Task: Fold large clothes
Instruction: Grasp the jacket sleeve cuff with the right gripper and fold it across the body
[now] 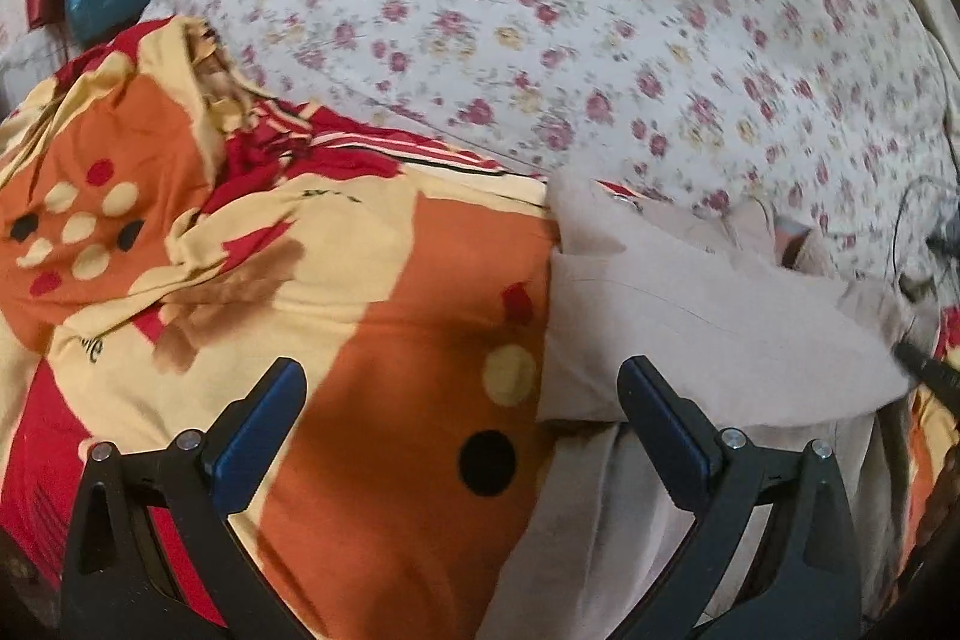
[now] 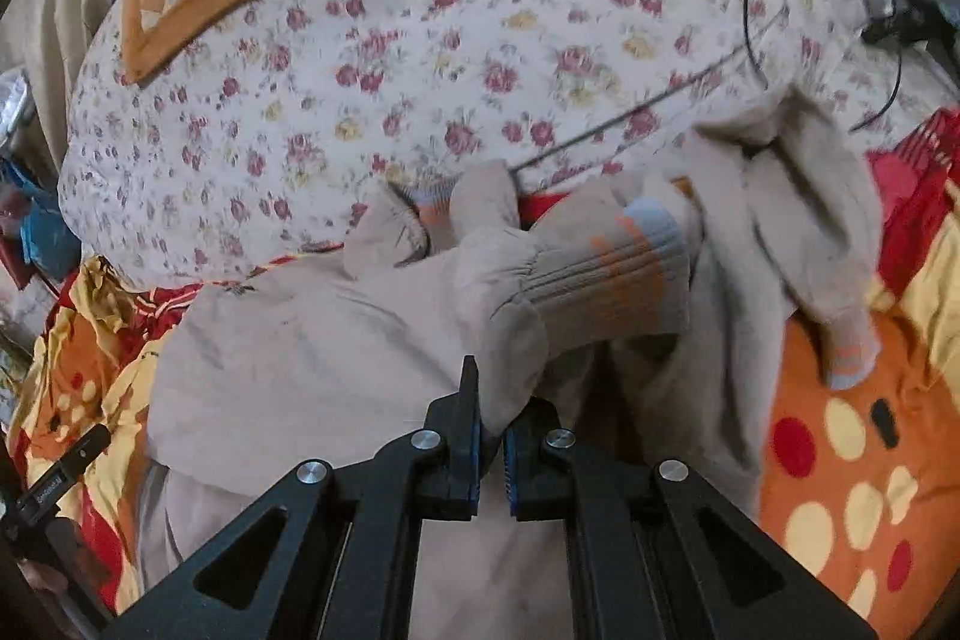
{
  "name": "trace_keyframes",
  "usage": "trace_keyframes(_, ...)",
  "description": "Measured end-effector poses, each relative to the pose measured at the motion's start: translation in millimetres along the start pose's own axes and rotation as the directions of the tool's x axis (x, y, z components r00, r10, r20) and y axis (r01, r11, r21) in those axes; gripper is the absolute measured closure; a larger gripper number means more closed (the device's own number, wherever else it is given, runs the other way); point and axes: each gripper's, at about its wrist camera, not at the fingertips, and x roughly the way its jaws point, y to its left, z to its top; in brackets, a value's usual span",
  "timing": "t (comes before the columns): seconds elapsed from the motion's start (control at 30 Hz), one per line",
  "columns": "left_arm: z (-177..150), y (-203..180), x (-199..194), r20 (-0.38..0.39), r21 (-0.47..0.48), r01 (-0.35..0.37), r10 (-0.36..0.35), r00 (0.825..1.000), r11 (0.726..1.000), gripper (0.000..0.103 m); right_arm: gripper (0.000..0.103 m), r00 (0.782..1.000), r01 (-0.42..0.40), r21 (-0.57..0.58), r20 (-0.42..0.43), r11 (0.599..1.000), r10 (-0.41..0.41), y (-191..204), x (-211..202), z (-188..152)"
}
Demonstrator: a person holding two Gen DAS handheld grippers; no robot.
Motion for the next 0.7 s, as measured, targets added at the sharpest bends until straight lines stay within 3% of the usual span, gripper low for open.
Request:
trace_keyframes(0.1,1.1,-3.4,5.3,-0.001,-0.008,0.027,-0.027,1.0,1.0,0.0,0.099,1.0,0.017,-0.009,0.012,1.0,-0.017,2.7,-1.7,-1.6)
trace_keyframes(0.2,3.8,-8.8,8.5,-0.006,-0.008,0.069,-0.069,0.998,0.998,0.0,0.092,0.996,0.036,-0.013,-0.084,0.999,-0.037,-0.4,10.9,-17.0)
trace_keyframes(0.27,6.3,-13.6,11.2,-0.01,0.002,0.077,-0.077,0.997,0.997,0.0,0.074,0.993,0.041,0.035,-0.115,0.999,-0.036,-16.9,6.9,-22.1)
trace_keyframes(0.3,9.2,-16.3,13.7,-0.016,0.008,0.079,-0.079,0.997,0.997,0.0,0.067,0.993,0.055,0.069,-0.107,0.996,-0.047,-27.1,0.2,-23.1)
trace_keyframes(0.33,12.7,-18.8,16.5,-0.021,0.015,0.077,-0.077,0.997,0.997,0.0,0.054,0.995,0.068,0.102,-0.081,0.992,-0.059,-38.0,-10.5,-22.8)
trace_keyframes(0.37,15.8,-20.7,19.6,-0.027,0.018,0.074,-0.073,0.997,0.997,0.0,0.05,0.996,0.074,0.124,-0.057,0.99,-0.067,-45.2,-19.2,-21.7)
trace_keyframes(0.5,27.0,-33.0,43.3,-0.103,0.043,0.083,-0.079,0.992,0.996,0.0,0.05,0.997,0.078,0.126,0.006,0.989,-0.079,-54.5,-38.5,-13.1)
trace_keyframes(0.6,26.1,-45.9,60.8,-0.129,0.125,0.057,-0.04,0.991,0.991,0.0,0.05,0.999,0.052,0.1,-0.017,0.994,-0.05,-48.0,-23.6,-7.3)
trace_keyframes(0.67,22.0,-49.9,70.5,-0.147,0.157,0.062,-0.039,0.988,0.986,0.014,0.047,0.998,0.045,0.083,-0.044,0.996,-0.042,-43.1,-3.6,-0.2)
trace_keyframes(0.7,19.5,-48.9,76.3,-0.17,0.143,0.088,-0.063,0.983,0.986,0.04,0.049,0.996,0.059,0.063,-0.067,0.996,-0.054,-41.2,7.8,0.3)
